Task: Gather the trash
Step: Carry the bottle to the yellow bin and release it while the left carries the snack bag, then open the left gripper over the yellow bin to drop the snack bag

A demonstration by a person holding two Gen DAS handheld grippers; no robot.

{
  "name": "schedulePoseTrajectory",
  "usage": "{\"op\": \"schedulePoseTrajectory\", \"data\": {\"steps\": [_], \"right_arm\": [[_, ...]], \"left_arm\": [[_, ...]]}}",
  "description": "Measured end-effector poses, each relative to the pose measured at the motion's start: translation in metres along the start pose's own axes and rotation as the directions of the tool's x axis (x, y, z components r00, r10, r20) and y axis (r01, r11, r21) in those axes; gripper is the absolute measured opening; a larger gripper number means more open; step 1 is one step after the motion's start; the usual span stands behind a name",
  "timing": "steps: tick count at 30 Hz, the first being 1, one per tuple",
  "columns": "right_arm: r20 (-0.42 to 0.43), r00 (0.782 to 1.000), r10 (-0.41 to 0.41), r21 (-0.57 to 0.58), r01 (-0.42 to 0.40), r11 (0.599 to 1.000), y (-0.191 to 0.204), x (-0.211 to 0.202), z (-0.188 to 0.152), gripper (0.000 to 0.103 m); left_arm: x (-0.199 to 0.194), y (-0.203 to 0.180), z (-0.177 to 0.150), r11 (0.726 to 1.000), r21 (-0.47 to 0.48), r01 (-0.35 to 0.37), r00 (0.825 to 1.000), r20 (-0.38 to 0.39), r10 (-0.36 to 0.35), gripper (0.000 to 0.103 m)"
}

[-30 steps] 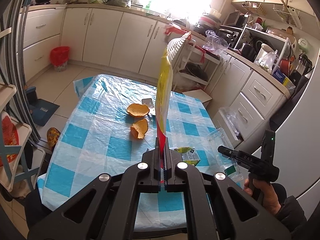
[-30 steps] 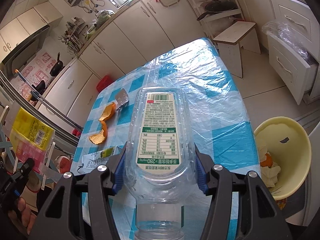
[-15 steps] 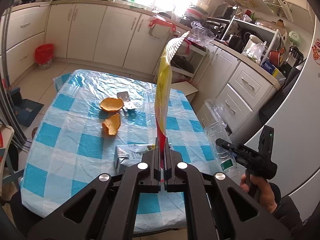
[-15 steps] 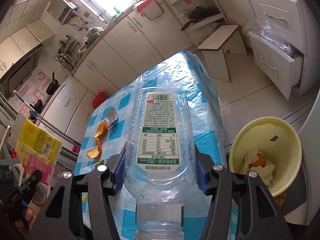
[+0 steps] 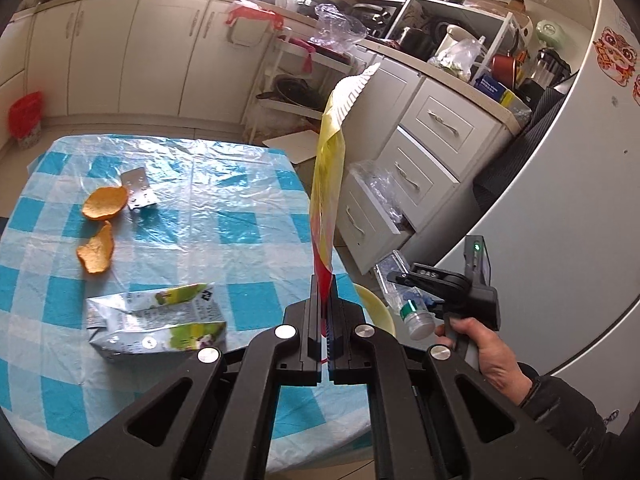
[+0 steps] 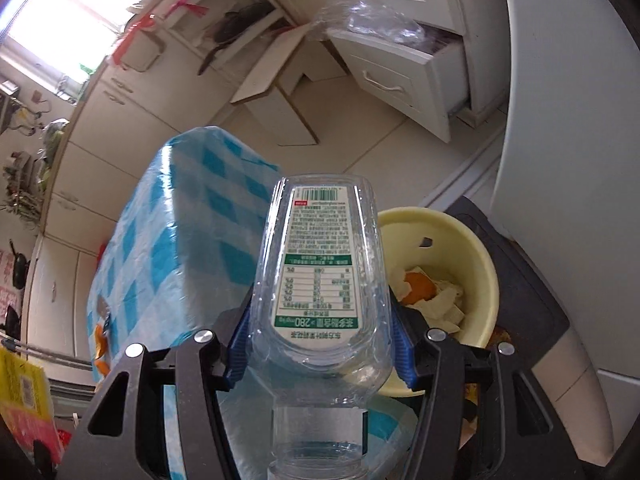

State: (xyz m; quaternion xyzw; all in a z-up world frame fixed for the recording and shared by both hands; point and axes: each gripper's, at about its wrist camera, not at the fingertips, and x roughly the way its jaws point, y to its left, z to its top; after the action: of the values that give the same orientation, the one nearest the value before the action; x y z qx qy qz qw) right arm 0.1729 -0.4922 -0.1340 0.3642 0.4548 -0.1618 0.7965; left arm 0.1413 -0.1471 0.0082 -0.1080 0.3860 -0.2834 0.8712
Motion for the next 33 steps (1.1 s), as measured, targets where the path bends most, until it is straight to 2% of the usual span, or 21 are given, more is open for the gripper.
{"op": "schedulePoseTrajectory", "data": {"steps": [2,4,7,9,11,14,18,21,27,30,33], "right_arm": [[-0.032,0.999,-0.032,0.016,0.033,0.999,-0.002,0.009,0.011,0.062],[-0.035,0.999,-0.005,-0.005,0.005,1.0,0.005,0.006,0.023,0.062],[0.022,0.999,0.04,-0.106,-0.038,0.994,0.024,-0.017,0.04,0.068],[0.103,0.991,0.088,-0.142,-0.073,0.987,0.03,-0.039,0.049,0.075],[0.192,0.971,0.143,-0.15,-0.115,0.982,0.028,-0.058,0.053,0.077],[0.254,0.94,0.227,-0.102,-0.207,0.973,0.021,-0.075,0.056,0.077],[0.345,0.896,0.279,-0.112,-0.256,0.96,0.022,-0.101,0.061,0.079],[0.38,0.875,0.3,-0.114,-0.278,0.954,0.025,-0.11,0.066,0.08],[0.363,0.872,0.327,-0.109,-0.309,0.945,0.024,-0.106,0.071,0.08],[0.361,0.872,0.332,-0.104,-0.316,0.943,0.023,-0.105,0.073,0.08],[0.364,0.87,0.334,-0.108,-0.316,0.943,0.024,-0.108,0.071,0.08]], "left_arm": [[0.015,-0.011,-0.001,1.0,0.006,0.02,0.999,-0.029,-0.02,0.002],[0.029,-0.022,-0.003,0.999,0.02,0.034,0.998,-0.054,-0.032,0.002],[0.054,-0.037,-0.009,0.998,0.038,0.056,0.994,-0.101,-0.052,0.002],[0.071,-0.047,-0.013,0.997,0.045,0.069,0.989,-0.131,-0.062,0.002],[0.086,-0.058,-0.017,0.995,0.049,0.081,0.985,-0.159,-0.073,0.002],[0.11,-0.071,-0.022,0.994,0.052,0.098,0.976,-0.2,-0.086,0.002],[0.145,-0.087,-0.025,0.993,0.051,0.107,0.966,-0.241,-0.092,0.002],[0.171,-0.1,-0.026,0.993,0.064,0.103,0.96,-0.267,-0.082,0.002],[0.228,-0.119,-0.039,0.993,0.105,0.059,0.937,-0.349,-0.019,0.002],[0.243,-0.125,-0.043,0.992,0.12,0.047,0.925,-0.379,0.002,0.003],[0.246,-0.129,-0.044,0.989,0.138,0.044,0.923,-0.386,0.012,0.012]]}}
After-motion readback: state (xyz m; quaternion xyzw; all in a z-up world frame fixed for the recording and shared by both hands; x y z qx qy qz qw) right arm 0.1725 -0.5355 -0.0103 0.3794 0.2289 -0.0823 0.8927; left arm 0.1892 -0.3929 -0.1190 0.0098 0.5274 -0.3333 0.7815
